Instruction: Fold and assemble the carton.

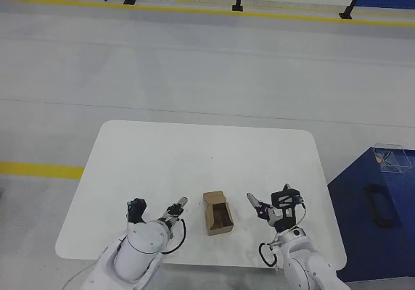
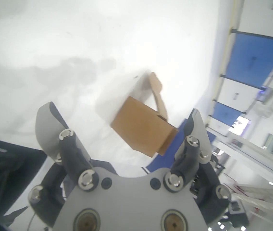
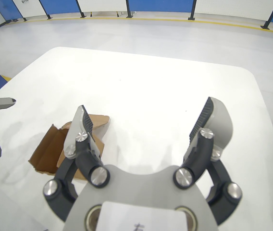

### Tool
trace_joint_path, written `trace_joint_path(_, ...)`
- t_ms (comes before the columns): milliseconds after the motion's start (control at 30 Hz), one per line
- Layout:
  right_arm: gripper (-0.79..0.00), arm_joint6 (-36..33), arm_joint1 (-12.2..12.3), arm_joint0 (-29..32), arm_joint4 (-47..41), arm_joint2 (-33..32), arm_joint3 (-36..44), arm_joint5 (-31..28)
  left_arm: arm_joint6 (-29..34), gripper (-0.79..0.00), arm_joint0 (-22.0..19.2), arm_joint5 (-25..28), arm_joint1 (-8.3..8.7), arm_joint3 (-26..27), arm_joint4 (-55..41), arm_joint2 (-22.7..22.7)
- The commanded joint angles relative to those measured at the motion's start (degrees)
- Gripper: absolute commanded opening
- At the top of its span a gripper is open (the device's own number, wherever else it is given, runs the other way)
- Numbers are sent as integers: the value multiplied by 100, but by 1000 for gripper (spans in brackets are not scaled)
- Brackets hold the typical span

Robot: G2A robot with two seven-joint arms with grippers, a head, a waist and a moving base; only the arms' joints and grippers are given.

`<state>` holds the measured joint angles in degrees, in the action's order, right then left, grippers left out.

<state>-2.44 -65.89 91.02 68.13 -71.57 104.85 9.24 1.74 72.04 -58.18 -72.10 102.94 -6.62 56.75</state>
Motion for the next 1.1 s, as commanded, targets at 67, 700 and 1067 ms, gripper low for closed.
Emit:
trace_joint_path(67, 0, -193, -68, -122, 165, 353, -210, 170, 560, 0, -240, 18, 48, -393, 614, -528)
trace_joint_path(700, 0, -652, -353, -707, 498, 1174, -978, 632, 282, 0, -440, 441, -233, -711, 931, -1197)
trace_joint_path(1067, 0, -731, -437, -811, 538, 1156, -1124, 709, 237, 0, -434, 681, -359, -835, 1102, -1381)
